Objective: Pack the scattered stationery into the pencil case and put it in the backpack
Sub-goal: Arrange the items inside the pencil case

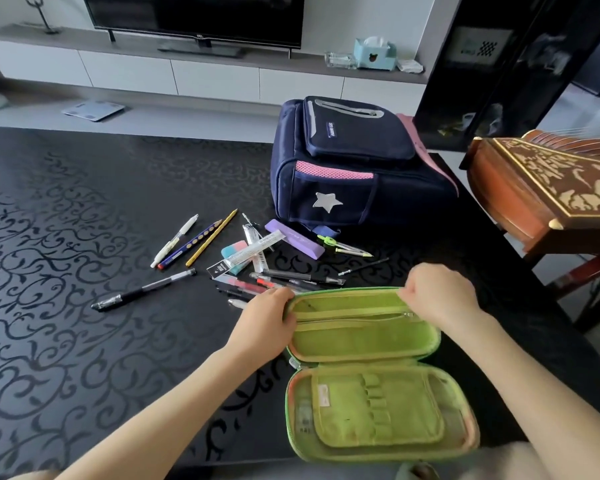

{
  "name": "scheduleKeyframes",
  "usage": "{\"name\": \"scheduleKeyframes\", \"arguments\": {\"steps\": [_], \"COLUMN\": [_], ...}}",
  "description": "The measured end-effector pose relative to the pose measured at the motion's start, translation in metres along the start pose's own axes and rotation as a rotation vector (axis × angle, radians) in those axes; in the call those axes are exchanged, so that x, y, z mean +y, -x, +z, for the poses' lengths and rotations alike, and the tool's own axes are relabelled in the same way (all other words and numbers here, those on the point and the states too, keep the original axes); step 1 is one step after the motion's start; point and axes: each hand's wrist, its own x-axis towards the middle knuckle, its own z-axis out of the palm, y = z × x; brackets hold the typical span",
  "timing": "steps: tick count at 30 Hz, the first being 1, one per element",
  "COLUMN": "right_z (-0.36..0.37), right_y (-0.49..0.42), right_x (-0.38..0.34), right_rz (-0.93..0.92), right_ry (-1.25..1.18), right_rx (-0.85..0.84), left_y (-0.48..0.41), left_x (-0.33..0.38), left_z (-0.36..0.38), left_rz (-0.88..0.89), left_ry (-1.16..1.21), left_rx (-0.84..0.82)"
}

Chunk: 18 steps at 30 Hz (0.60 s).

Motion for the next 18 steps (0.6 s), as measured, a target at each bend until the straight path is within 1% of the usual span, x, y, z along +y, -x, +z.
{"name": "scheduleKeyframes", "arguments": {"steps": [2, 5, 7, 9, 11, 12, 14, 16, 18], "right_z": [-0.003, 0.011, 0.027, 0.041, 0.048, 0.049, 0.045, 0.036, 0.023], "right_y": [-0.022, -0.061, -0.083, -0.098, -0.104, -0.104, -0.098, -0.085, -0.063], "right_x": [-0.030, -0.088, -0.115, -0.128, -0.132, -0.130, -0.118, -0.098, -0.070], "right_rz": [-0.123, -0.286, -0.317, -0.291, -0.273, -0.261, -0.234, -0.218, -0.221], "right_ry": [-0.110, -0.187, -0.154, -0.111, -0.091, -0.113, -0.193, -0.262, -0.335], "right_rx": [0.103, 0.112, 0.076, 0.074, 0.113, 0.135, 0.160, 0.208, 0.245], "left_y": [0.000, 0.001, 0.001, 0.000, 0.000, 0.001, 0.003, 0.006, 0.009], "left_x": [-0.001, -0.005, -0.006, -0.007, -0.006, -0.005, -0.002, 0.003, 0.014], "left_z": [0.000, 0.001, 0.000, 0.001, 0.001, 0.000, 0.001, 0.005, 0.014], "left_rz": [0.020, 0.032, 0.041, 0.048, 0.055, 0.071, 0.169, 0.301, 0.392], "left_ry": [-0.004, 0.007, 0.013, 0.009, -0.030, -0.072, -0.206, -0.271, -0.271], "left_rx": [0.001, -0.009, -0.012, -0.027, -0.025, 0.002, 0.079, 0.148, 0.098]}}
